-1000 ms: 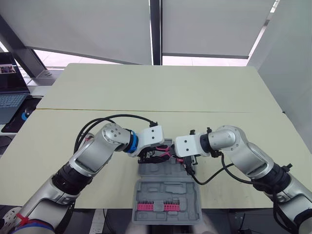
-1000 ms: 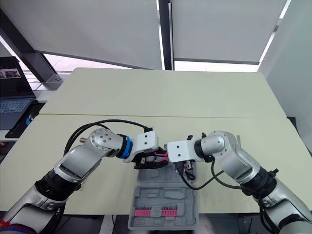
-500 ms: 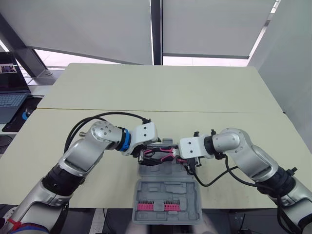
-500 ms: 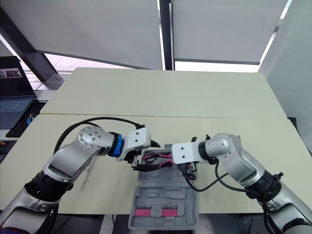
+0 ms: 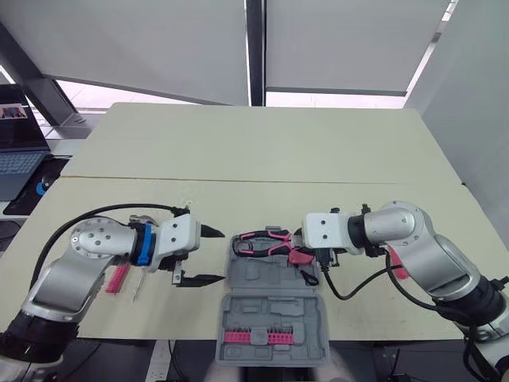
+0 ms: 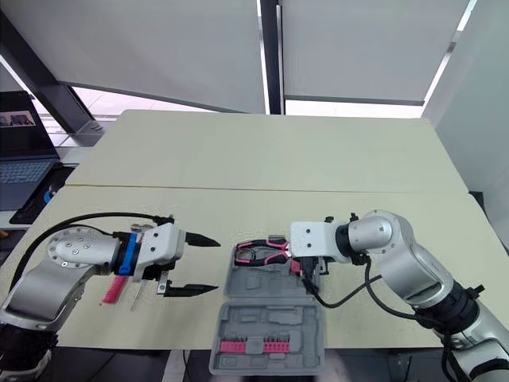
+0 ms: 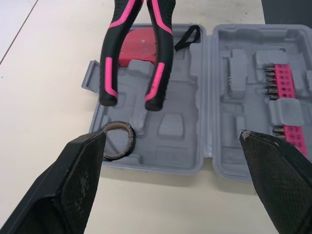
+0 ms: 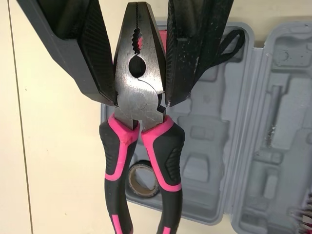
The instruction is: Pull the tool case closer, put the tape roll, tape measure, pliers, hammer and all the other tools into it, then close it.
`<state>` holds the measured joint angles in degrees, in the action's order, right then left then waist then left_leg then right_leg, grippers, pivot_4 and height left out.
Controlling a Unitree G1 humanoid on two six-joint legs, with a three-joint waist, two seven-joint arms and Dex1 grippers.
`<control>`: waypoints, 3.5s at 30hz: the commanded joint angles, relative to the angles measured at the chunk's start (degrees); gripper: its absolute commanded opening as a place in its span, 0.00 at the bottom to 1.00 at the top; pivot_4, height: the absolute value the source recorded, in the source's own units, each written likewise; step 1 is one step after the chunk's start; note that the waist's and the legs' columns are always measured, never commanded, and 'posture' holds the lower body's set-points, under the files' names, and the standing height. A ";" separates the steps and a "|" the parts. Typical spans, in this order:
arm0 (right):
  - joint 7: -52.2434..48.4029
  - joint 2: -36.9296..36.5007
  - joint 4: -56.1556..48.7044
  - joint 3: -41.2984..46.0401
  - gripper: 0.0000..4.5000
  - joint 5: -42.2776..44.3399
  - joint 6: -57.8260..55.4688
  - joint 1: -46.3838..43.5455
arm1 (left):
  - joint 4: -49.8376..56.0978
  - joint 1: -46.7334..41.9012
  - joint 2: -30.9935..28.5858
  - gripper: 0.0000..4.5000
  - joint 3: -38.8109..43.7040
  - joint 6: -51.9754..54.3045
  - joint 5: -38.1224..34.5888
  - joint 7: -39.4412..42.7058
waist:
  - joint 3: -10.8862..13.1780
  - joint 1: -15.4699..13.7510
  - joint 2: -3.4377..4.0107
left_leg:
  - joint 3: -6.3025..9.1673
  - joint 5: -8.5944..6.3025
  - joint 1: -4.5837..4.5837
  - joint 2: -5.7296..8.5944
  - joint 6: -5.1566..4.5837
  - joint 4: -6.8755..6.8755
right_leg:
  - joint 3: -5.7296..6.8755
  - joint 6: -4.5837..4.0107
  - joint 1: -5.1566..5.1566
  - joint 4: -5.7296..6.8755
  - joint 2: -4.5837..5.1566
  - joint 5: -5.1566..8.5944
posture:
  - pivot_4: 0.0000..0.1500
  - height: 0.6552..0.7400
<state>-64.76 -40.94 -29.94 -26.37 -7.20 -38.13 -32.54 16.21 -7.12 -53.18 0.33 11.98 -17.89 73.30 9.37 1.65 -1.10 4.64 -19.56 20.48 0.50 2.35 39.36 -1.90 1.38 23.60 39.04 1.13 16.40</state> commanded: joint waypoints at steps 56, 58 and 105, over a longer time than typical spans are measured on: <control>8.62 18.93 17.65 -5.07 0.52 2.82 7.99 0.46 | 0.24 4.35 -1.23 1.00 2.79 -7.81 3.90 -6.67 | 0.01 0.21 0.02 | -0.02 0.00 -0.03 -0.02 0.00 -0.07 | 0.02 -0.01 0.04 0.03 -0.03 -0.01 | 1.00 1.00; 9.65 19.37 19.66 -6.07 0.41 1.86 10.22 0.90 | 0.57 4.43 -1.10 1.00 2.98 -7.50 3.54 -6.82 | 0.01 0.19 0.02 | -0.03 0.00 -0.03 0.00 0.00 -0.07 | 0.00 -0.01 0.04 0.03 -0.01 -0.01 | 1.00 1.00; 6.49 2.67 12.59 14.66 0.00 13.08 22.45 21.34 | -2.72 18.58 1.92 0.59 10.25 -5.81 -0.31 -9.21 | -0.03 -0.14 0.09 | -0.16 -0.02 -0.53 0.00 -0.02 -0.40 | -0.08 -0.01 -0.33 -0.12 0.05 0.00 | 1.00 1.00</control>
<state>-56.97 -37.25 -14.42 -13.76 4.23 -16.82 -11.50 13.22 11.24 -51.48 9.39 7.69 -17.63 63.65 9.34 1.51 -1.01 4.47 -19.58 19.92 0.49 2.33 38.96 -1.99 1.37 23.26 38.94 1.18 16.40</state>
